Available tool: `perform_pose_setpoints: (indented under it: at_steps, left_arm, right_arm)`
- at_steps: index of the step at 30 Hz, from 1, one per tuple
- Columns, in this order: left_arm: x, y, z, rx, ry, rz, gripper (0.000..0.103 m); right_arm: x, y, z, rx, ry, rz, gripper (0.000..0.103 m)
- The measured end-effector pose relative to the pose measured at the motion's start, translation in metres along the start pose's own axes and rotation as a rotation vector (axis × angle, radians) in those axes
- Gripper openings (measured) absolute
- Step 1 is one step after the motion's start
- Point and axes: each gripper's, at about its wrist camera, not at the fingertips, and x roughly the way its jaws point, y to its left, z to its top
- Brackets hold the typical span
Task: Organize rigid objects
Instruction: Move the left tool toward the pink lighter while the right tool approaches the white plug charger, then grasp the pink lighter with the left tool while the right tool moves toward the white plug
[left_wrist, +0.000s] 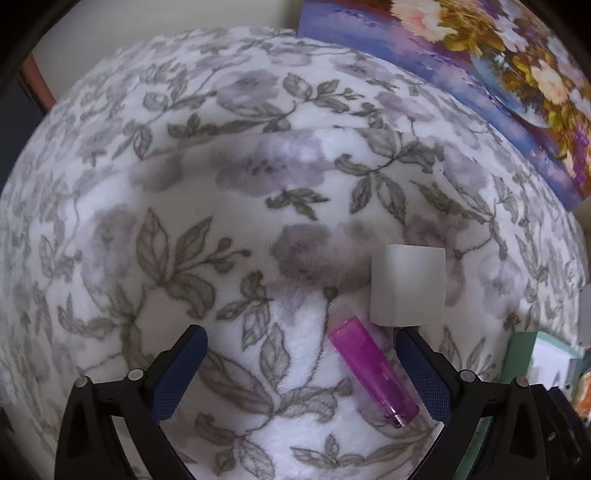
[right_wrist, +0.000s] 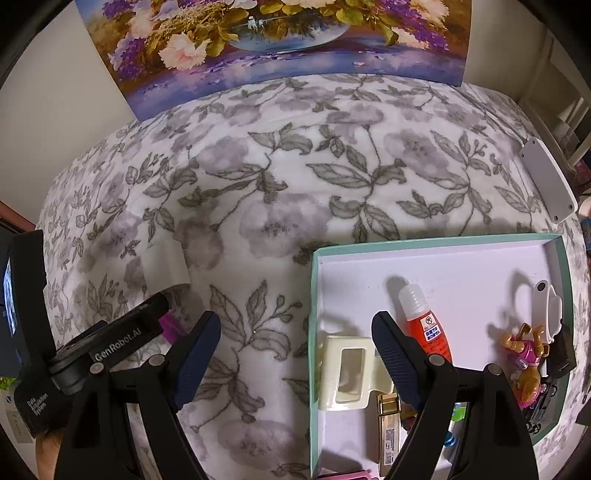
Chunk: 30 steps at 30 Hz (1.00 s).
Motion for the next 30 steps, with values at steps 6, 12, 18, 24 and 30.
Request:
perform_pose_setpoints:
  at_steps: [6, 12, 18, 24, 30]
  left_arm:
    - [0.007, -0.012, 0.0, 0.036, 0.036, 0.052, 0.103]
    - [0.006, 0.001, -0.001, -0.007, 0.056, 0.077, 0.103]
    - [-0.001, 0.013, -0.005, -0.017, 0.055, 0.099, 0.103]
    - [-0.02, 0.022, -0.012, 0.004, 0.044, 0.002, 0.103]
    - [-0.021, -0.013, -0.018, 0.12, 0.063, -0.04, 0.103]
  right_arm:
    - [-0.001, 0.0, 0.0, 0.001, 0.0, 0.0, 0.084]
    - [-0.001, -0.001, -0.001, 0.002, 0.007, -0.002, 0.085]
    - [-0.003, 0.0, -0.001, -0.006, 0.007, 0.0, 0.084]
    - [-0.005, -0.004, -0.002, -0.01, 0.01, -0.003, 0.085]
    - [-0.008, -0.014, -0.002, 0.01, 0.01, -0.009, 0.085]
